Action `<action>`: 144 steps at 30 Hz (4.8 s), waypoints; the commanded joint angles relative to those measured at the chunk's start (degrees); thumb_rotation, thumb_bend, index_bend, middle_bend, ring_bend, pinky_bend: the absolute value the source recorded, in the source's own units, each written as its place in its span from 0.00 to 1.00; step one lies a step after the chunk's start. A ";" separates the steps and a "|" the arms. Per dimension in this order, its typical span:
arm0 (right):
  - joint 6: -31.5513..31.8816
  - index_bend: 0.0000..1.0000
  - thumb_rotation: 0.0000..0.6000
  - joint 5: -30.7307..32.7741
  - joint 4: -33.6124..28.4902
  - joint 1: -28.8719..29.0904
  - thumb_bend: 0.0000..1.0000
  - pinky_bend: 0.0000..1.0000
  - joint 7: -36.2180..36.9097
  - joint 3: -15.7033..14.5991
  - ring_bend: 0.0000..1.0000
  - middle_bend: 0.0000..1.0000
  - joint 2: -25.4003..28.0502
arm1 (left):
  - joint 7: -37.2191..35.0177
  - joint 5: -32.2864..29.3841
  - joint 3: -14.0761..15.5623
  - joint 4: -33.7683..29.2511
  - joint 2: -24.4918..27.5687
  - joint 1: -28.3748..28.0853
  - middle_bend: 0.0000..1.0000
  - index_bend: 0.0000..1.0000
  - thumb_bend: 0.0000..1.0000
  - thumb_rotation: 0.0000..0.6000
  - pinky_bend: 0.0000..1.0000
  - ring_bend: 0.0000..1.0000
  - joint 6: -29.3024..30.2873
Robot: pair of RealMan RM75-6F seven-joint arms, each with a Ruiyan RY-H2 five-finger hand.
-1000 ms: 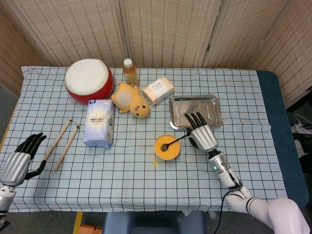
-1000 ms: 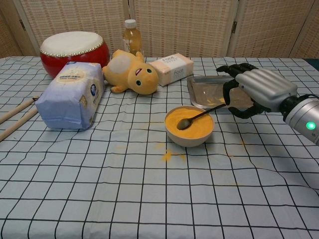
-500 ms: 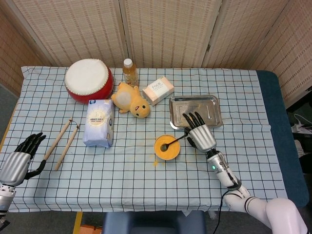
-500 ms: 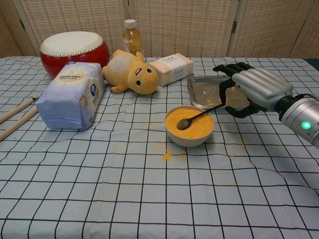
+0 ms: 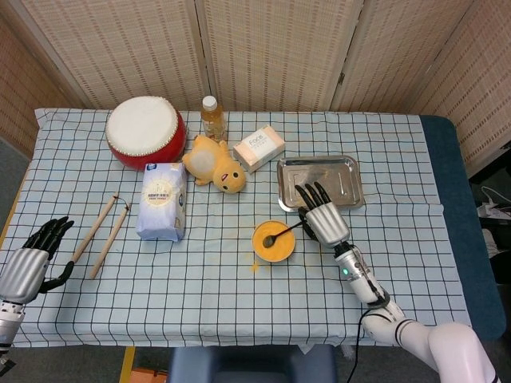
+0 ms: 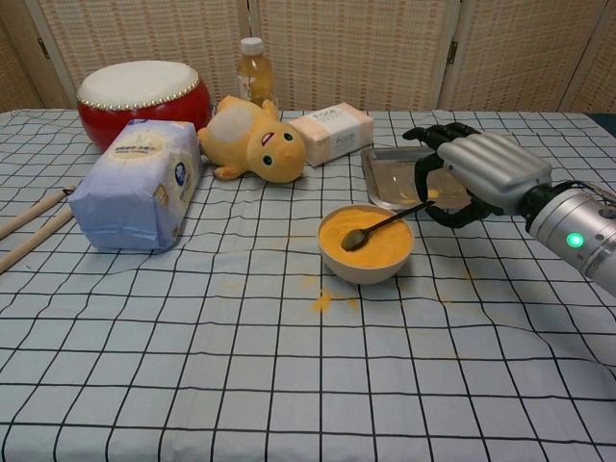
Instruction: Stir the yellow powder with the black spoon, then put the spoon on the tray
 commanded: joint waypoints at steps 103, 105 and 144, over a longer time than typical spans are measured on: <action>-1.42 0.84 1.00 -2.37 -7.29 2.24 0.48 0.05 -10.73 -0.94 0.00 0.17 6.38 | 0.27 1.81 0.80 0.09 -0.26 -0.23 0.00 0.00 0.45 1.00 0.19 0.00 0.88; -0.96 0.84 1.00 -2.77 -7.28 1.91 0.48 0.05 -10.57 -1.42 0.00 0.17 6.49 | 0.29 1.80 0.79 0.07 -0.29 -0.24 0.00 0.00 0.45 1.00 0.19 0.00 0.88; -0.44 0.86 1.00 -1.67 -15.41 -2.19 0.48 0.05 -11.85 -2.48 0.00 0.18 11.20 | 1.06 1.91 0.94 -0.28 -0.43 -0.25 0.00 0.00 0.45 1.00 0.19 0.00 0.82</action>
